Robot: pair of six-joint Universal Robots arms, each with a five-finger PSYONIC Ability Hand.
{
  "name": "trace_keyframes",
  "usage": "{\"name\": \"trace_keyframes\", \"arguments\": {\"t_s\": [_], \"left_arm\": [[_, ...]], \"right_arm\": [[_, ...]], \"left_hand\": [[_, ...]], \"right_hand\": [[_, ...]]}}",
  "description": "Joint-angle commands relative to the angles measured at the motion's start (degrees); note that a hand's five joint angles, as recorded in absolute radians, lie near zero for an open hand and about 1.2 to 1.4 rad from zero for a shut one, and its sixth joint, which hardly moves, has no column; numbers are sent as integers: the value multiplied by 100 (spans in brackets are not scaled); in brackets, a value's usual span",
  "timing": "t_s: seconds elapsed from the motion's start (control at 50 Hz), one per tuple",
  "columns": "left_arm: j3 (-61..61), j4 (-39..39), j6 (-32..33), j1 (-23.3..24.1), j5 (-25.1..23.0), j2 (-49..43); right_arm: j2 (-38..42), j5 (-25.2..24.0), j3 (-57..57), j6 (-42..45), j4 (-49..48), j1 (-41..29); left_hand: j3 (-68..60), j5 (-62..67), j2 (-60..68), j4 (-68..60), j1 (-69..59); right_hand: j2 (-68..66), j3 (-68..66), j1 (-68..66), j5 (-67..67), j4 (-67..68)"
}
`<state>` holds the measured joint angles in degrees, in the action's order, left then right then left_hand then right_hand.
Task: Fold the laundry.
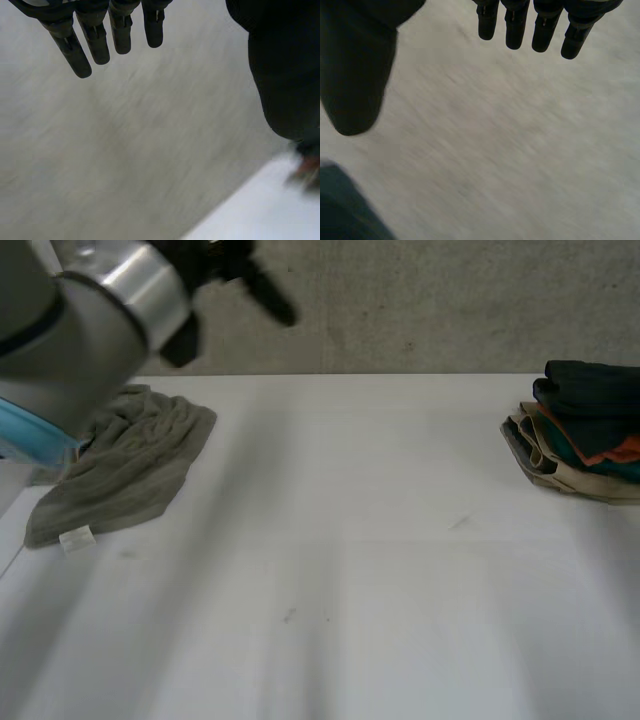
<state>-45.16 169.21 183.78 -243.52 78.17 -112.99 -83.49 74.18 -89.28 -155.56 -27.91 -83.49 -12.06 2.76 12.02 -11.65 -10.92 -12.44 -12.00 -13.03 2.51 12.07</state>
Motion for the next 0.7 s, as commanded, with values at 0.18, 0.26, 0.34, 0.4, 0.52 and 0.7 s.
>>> {"name": "trace_keyframes", "arguments": {"t_s": [0.18,0.26,0.34,0.4,0.52,0.7], "left_arm": [[-1391,182,3287,-2234,419,-1486],[-1084,279,3410,-2401,244,-2206],[-854,244,3428,-2543,173,-2622],[-819,270,3428,-2578,155,-2772],[-731,682,3411,-2569,138,-2991],[-495,1685,3384,-2569,50,-3386]], "right_arm": [[1151,123,-1601,1195,462,-2180],[1309,202,-1628,1221,471,-2207],[1345,193,-1645,1221,471,-2207],[1345,184,-1689,1221,471,-2198],[1345,184,-1768,1221,462,-2207],[1345,193,-1883,1221,453,-2154]], "left_hand": [[134,-204,-130,93,21],[101,-171,-97,60,-13],[50,-120,-46,9,-64],[-17,-53,21,-58,-131],[-318,248,322,-359,-431],[-1312,1242,1316,-1353,-1425]], "right_hand": [[244,200,303,-251,-207],[244,200,303,-251,-207],[244,200,303,-251,-207],[244,200,303,-251,-207],[244,200,303,-251,-207],[244,200,303,-251,-207]]}}
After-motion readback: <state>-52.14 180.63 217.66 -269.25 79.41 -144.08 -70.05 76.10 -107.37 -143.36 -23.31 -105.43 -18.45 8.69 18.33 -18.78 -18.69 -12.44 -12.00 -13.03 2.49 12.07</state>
